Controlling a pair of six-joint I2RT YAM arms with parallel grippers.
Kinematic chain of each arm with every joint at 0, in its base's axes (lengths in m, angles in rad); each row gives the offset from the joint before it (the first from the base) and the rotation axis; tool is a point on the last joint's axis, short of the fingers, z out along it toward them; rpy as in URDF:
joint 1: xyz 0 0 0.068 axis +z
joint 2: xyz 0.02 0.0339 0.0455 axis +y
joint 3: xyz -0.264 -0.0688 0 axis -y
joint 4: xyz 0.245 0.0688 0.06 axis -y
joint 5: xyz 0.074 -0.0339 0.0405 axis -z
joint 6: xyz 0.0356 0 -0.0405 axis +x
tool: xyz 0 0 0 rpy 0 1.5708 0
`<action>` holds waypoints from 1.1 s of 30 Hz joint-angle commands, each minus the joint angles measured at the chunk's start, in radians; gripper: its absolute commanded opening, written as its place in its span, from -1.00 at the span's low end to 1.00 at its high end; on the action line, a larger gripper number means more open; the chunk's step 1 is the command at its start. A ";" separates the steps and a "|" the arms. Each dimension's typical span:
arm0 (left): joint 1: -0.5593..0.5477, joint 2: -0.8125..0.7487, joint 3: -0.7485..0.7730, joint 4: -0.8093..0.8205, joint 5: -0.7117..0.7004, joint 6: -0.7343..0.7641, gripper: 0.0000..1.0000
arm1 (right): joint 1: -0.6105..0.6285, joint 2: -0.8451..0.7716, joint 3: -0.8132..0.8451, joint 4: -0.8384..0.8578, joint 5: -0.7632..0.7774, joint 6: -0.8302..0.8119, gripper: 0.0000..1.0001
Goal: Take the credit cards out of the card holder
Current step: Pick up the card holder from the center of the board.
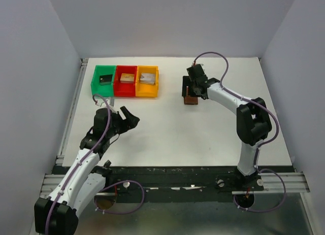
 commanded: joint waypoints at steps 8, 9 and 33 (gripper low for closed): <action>-0.012 0.016 -0.024 0.022 0.009 -0.019 0.74 | -0.018 0.148 0.154 -0.163 -0.006 0.003 0.98; -0.012 0.016 -0.026 0.023 0.009 -0.019 0.74 | -0.023 0.154 0.159 -0.169 -0.015 0.004 0.99; -0.013 0.038 -0.033 0.039 0.012 -0.036 0.73 | -0.046 0.326 0.350 -0.353 -0.133 0.001 0.72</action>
